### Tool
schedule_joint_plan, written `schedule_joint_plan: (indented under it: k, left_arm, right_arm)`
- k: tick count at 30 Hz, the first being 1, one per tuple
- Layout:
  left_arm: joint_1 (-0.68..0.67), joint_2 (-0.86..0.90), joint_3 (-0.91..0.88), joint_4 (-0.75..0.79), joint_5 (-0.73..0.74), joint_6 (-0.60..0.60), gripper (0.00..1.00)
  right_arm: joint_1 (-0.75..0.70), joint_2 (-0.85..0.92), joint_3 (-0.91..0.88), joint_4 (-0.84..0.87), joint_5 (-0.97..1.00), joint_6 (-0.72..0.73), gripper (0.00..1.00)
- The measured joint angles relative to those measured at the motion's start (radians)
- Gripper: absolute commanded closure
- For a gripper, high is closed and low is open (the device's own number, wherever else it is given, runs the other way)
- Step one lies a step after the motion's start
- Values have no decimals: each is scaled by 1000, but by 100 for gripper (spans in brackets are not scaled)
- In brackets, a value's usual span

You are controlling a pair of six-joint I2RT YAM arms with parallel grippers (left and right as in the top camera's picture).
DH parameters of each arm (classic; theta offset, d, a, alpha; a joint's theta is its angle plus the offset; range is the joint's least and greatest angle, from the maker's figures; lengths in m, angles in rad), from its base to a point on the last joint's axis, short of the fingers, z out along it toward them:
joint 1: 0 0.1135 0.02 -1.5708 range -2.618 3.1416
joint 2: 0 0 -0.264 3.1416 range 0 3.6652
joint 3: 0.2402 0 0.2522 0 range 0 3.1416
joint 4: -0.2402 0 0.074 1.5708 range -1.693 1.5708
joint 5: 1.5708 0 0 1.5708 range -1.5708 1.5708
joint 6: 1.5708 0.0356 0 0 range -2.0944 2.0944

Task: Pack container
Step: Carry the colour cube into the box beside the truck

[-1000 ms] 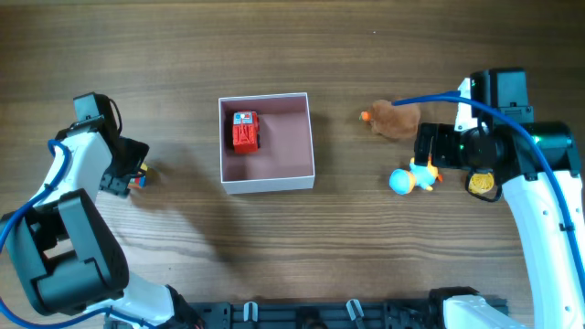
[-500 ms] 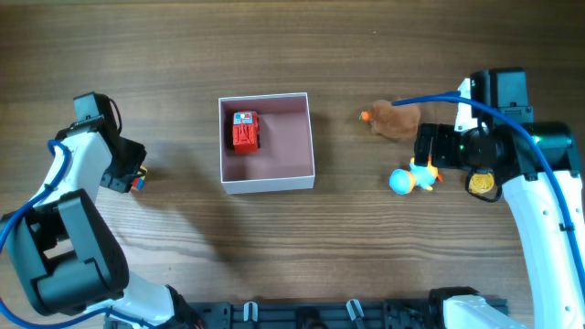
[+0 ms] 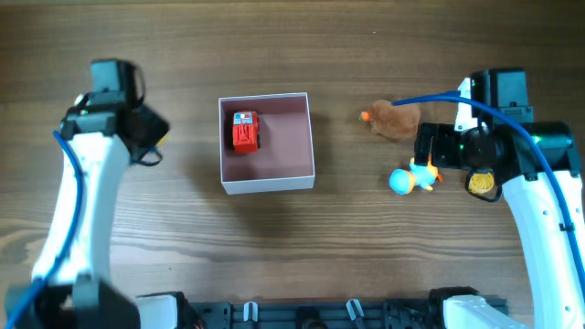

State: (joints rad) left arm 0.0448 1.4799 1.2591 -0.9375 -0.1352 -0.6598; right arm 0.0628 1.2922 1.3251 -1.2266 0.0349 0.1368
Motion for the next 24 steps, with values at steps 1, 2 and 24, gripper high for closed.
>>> schedule_joint_plan:
  k: [1,2,24]
  left_arm:
    - [-75,-37,29,2,-3,20,96]
    - [-120,-54,43,7,-2,28,96]
    - [-512,427,64,367,52,89,86]
  right_arm:
    - [0,0,0,0,0,0,0]
    - [0,0,0,0,0,0,0]
    - [0,0,0,-1,0,-2,0]
